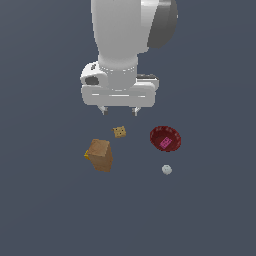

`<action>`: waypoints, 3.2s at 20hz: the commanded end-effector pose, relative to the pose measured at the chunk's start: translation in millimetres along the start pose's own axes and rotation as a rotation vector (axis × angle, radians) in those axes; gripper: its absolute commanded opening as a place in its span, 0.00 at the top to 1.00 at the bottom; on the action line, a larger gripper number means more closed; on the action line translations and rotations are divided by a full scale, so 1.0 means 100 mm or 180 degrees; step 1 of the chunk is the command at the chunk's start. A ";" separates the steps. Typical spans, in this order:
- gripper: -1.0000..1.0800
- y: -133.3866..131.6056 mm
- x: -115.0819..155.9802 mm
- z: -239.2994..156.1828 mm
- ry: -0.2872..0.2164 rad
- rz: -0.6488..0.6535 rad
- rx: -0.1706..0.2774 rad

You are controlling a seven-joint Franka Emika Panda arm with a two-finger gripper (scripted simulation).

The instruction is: Pick up a designated object from a clutter of objects.

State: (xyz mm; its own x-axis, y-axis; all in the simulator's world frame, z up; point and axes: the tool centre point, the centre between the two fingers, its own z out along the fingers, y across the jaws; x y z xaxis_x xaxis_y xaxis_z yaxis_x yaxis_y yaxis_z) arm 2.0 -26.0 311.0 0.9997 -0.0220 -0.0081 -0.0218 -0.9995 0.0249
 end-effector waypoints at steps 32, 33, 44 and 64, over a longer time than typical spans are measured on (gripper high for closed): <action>0.04 -0.21 -0.18 0.58 -0.0099 0.0656 0.0212; 0.04 -0.21 -0.20 0.65 -0.0102 0.0743 0.0223; 0.04 -0.16 -0.49 1.45 -0.0137 0.1913 0.0297; 0.04 0.18 -1.28 2.43 -0.0061 0.3854 0.0127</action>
State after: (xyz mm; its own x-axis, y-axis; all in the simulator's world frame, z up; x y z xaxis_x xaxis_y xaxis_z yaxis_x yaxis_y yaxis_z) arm -123.5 -44.9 72.9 0.3606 -0.9325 -0.0216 -0.9327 -0.3606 -0.0054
